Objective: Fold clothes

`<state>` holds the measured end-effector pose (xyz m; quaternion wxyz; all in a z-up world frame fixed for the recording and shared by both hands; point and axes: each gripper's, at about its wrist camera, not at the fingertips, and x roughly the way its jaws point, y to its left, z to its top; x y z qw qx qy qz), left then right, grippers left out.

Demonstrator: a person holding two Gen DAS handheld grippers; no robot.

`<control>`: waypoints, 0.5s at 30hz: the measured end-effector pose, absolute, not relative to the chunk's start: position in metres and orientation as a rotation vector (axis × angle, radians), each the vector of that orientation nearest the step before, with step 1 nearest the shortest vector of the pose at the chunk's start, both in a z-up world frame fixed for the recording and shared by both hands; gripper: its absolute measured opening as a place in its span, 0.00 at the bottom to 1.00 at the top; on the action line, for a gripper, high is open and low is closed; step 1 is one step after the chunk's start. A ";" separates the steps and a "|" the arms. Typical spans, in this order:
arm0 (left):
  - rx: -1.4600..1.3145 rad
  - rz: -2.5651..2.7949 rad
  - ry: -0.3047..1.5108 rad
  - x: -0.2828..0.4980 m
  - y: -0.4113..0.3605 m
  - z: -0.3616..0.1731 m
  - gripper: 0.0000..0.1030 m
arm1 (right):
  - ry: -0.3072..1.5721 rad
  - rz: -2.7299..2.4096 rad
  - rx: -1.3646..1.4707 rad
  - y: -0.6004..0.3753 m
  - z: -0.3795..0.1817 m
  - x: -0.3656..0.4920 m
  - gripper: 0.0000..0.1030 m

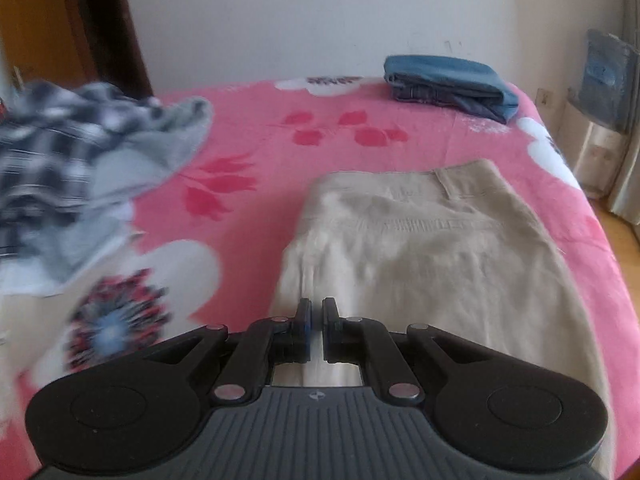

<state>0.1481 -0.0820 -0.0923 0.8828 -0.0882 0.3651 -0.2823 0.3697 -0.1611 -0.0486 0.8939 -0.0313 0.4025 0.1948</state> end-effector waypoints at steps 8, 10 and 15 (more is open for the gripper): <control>-0.258 -0.576 0.785 0.149 -0.077 -0.093 0.28 | 0.866 0.378 -0.043 -0.155 -0.045 0.396 0.05; -0.306 -0.568 0.793 0.151 -0.073 -0.095 0.28 | 0.815 0.375 -0.082 -0.151 -0.033 0.402 0.05; -0.409 -0.549 0.821 0.157 -0.066 -0.098 0.28 | 0.869 0.333 -0.140 -0.125 -0.066 0.439 0.05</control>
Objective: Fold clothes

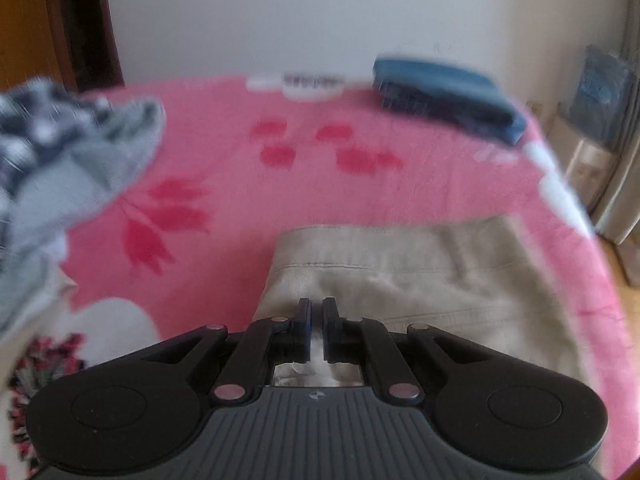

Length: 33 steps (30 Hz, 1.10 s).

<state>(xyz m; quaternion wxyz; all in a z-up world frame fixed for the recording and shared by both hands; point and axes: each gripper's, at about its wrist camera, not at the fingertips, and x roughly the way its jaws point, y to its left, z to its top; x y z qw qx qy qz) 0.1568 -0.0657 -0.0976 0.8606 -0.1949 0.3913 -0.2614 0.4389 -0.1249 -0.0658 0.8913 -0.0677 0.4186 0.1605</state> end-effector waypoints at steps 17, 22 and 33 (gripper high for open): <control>-0.457 -0.554 0.846 0.154 -0.065 -0.095 0.29 | 0.811 0.568 -0.189 -0.168 -0.033 0.360 0.03; -0.423 -0.567 0.850 0.156 -0.067 -0.091 0.29 | 0.902 0.562 -0.186 -0.172 -0.066 0.353 0.02; -0.393 -0.539 0.871 0.151 -0.049 -0.084 0.29 | 0.950 0.591 -0.130 -0.197 -0.071 0.271 0.01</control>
